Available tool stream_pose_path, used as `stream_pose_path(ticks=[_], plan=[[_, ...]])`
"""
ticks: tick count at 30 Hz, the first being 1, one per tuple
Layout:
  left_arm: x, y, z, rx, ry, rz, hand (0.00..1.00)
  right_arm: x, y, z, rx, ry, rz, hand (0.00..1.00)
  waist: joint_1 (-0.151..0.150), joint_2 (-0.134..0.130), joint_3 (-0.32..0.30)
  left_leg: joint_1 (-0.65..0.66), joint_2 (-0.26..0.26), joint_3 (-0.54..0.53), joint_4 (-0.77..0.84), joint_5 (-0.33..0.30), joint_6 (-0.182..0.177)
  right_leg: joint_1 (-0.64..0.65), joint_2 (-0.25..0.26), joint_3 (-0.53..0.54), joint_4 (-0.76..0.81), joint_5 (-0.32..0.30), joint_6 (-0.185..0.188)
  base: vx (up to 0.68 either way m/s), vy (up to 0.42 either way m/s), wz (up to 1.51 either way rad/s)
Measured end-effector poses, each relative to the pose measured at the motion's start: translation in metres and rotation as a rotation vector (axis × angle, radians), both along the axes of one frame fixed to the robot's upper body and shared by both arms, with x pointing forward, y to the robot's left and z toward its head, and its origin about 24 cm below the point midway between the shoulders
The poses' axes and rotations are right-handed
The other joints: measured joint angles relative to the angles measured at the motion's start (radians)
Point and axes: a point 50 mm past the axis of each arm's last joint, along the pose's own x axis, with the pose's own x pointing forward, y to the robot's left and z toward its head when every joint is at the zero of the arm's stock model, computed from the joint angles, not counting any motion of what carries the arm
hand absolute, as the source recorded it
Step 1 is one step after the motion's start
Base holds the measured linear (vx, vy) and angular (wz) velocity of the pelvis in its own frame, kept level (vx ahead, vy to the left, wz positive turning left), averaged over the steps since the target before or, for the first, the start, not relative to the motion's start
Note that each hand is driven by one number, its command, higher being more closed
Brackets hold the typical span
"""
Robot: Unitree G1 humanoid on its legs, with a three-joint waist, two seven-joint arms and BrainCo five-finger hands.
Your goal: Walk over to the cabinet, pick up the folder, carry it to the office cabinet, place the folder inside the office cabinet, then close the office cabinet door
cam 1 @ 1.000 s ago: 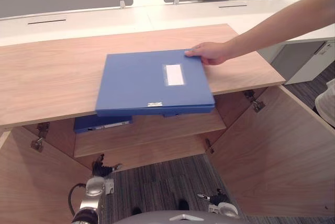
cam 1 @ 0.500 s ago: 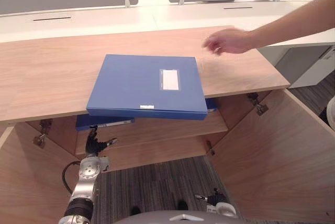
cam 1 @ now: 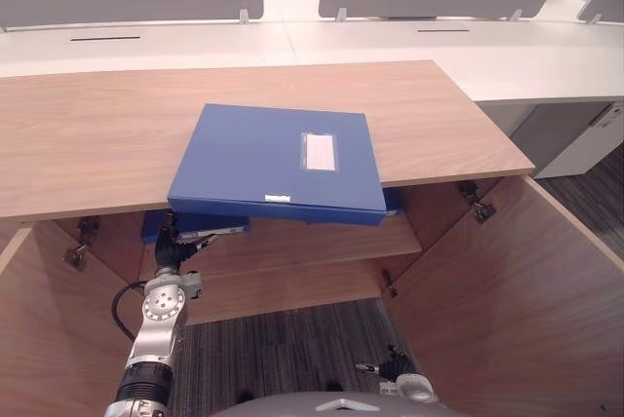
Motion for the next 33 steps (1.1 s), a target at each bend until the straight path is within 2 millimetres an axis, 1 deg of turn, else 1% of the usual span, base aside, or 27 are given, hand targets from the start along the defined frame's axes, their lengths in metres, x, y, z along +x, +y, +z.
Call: stream_pose_path(ticks=[11,19,22,26,29,31,33], plan=[[-0.012,-0.002,-0.004,-0.006,0.012,-0.007,0.00,0.000,0.004,0.000,0.001,0.002,0.032,0.00,0.012,-0.011,0.007,0.025,0.000,-0.007,0.000,0.002,0.000,0.030,-0.001,-0.007,0.000,-0.002,0.002,-0.04,-0.021,0.02],[-0.023,-0.010,-0.016,-0.104,0.042,0.017,0.00,0.000,0.005,0.000,0.001,0.003,0.039,0.00,0.014,-0.013,0.008,0.027,0.000,-0.016,0.000,0.003,0.000,0.036,-0.001,-0.017,0.000,-0.003,0.002,-0.02,-0.015,0.03],[-0.025,-0.010,-0.018,-0.110,0.047,0.026,0.00,0.000,0.005,0.000,0.001,0.003,0.039,0.00,0.017,-0.013,0.008,0.028,0.000,-0.021,0.000,0.005,0.000,0.037,-0.001,-0.021,0.007,-0.005,0.003,-0.02,-0.012,0.03],[-0.029,-0.009,-0.015,-0.110,0.036,0.033,0.00,0.000,0.006,0.000,-0.005,0.004,0.051,0.00,0.021,-0.012,0.009,0.033,0.000,-0.034,0.000,0.010,0.001,0.039,-0.003,-0.032,0.025,-0.016,0.000,-0.03,-0.021,0.11],[-0.030,-0.008,-0.014,-0.109,0.029,0.042,0.00,0.001,0.006,0.000,-0.016,0.006,0.078,0.00,0.023,-0.006,0.019,0.062,-0.001,-0.056,0.000,0.012,0.000,0.076,-0.006,-0.055,0.035,-0.029,-0.002,-0.05,-0.028,0.18],[-0.030,-0.007,-0.013,-0.112,0.022,0.051,0.00,0.001,0.008,0.000,-0.019,0.008,0.101,0.00,0.033,-0.004,0.020,0.068,0.000,-0.060,0.000,0.012,0.000,0.085,-0.007,-0.057,0.047,-0.046,-0.008,-0.10,-0.030,0.11],[-0.031,-0.008,-0.011,-0.125,0.006,0.065,0.00,0.001,0.010,0.000,-0.017,0.007,0.112,0.00,0.039,-0.004,0.021,0.075,0.001,-0.062,0.000,0.012,-0.002,0.085,-0.011,-0.060,0.068,-0.055,-0.004,-0.07,-0.012,0.04]])
